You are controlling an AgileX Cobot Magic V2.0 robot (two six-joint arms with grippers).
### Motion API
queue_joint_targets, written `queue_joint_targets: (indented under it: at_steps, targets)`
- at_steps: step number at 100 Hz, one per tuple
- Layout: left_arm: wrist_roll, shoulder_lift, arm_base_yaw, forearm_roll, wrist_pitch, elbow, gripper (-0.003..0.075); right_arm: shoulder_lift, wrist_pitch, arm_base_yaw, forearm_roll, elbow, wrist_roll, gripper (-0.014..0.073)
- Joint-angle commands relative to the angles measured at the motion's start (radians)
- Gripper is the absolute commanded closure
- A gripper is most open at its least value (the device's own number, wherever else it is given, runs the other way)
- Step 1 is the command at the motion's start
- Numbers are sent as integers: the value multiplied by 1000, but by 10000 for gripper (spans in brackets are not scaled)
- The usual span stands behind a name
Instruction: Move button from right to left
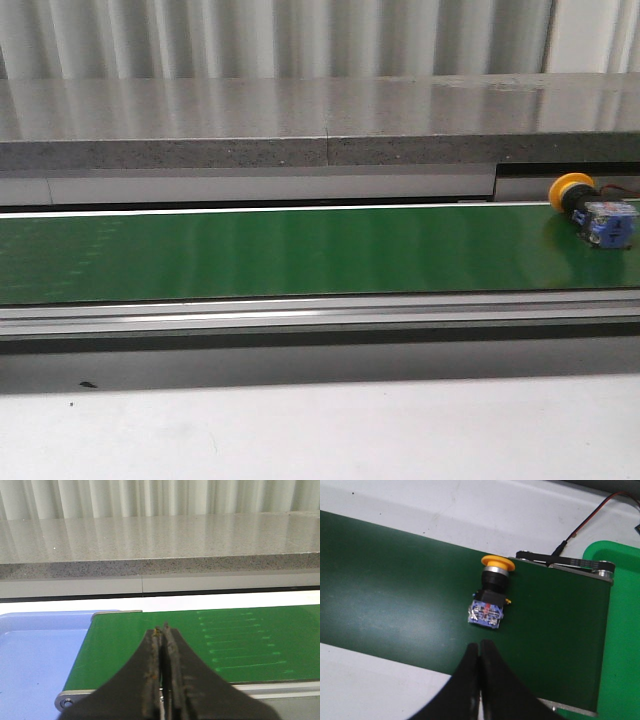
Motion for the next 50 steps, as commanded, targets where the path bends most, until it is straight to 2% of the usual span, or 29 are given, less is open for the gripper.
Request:
queue_joint_targets:
  at_steps: [1,50]
  targets:
    - [-2,-31,1,-2,-76,38,741,-95,-82,1,-10,35,-11,662]
    - [-2,-31,1,-2,-76,38,741,-603,-348,1,-9,474,-11,662]
